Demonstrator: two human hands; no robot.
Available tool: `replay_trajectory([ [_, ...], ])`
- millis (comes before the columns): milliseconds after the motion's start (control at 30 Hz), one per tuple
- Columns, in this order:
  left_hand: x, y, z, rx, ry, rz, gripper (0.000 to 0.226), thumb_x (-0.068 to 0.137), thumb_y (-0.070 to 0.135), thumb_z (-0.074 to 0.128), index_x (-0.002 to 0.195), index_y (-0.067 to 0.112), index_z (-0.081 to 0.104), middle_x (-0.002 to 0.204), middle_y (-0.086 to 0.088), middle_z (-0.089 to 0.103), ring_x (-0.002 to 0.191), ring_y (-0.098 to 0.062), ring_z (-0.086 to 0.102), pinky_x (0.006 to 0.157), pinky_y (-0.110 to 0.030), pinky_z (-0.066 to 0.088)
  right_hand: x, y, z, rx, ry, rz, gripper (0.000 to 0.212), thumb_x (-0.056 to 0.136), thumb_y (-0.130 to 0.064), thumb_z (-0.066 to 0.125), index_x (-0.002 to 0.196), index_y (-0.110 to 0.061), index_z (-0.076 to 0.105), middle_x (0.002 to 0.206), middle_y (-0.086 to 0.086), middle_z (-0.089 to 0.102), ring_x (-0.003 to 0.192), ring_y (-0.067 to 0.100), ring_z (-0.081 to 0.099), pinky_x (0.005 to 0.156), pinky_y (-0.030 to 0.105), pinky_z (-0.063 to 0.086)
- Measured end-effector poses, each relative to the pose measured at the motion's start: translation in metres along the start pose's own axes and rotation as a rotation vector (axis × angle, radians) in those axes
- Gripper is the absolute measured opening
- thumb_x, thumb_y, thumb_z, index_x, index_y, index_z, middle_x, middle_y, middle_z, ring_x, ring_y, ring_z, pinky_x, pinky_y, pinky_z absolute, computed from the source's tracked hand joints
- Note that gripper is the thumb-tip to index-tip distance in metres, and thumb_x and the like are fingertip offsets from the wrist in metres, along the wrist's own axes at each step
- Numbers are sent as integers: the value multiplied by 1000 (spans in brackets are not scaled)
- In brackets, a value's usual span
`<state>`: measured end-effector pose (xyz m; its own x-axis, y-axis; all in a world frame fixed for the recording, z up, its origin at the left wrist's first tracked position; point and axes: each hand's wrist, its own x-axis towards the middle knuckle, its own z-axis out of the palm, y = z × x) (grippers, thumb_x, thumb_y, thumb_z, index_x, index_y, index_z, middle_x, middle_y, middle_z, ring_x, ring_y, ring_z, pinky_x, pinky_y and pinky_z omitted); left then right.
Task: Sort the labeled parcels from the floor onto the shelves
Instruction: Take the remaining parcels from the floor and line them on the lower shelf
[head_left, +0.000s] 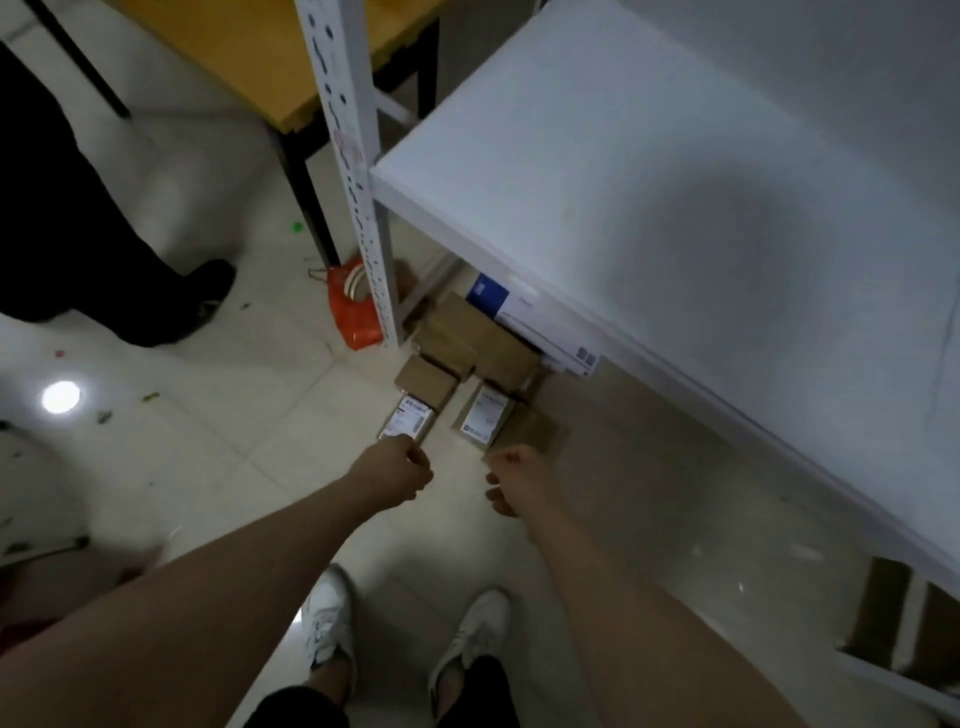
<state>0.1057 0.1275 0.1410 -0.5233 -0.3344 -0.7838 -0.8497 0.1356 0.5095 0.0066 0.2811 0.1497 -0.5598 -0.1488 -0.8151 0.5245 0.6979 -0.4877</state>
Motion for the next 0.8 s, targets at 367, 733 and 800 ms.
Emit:
replay_trajectory([
  [367,239,-154,75,166,198,-112,95,68,40,87,141,10,34,132,-16,49,117,-33,53,92,-40,50,238,99,116,58,-54,29,10,94,-18,56,103,-16,60,80,5,59,60,14,52,49,23,44],
  [733,404,-211,133,294,406,-90,97,78,52,70,149,14,16,143,-14,34,131,-34,36,102,-50,42,383,126,142,-47,-99,-101,16,95,-14,59,110,-11,65,79,6,62,61,14,54,58,25,46],
  [800,389,-210,119,464,303,-19,90,78,56,71,143,13,27,137,-12,38,126,-32,39,102,-44,41,369,111,129,-26,-100,-113,19,96,-14,61,114,-8,64,80,7,59,60,13,51,49,20,43],
])
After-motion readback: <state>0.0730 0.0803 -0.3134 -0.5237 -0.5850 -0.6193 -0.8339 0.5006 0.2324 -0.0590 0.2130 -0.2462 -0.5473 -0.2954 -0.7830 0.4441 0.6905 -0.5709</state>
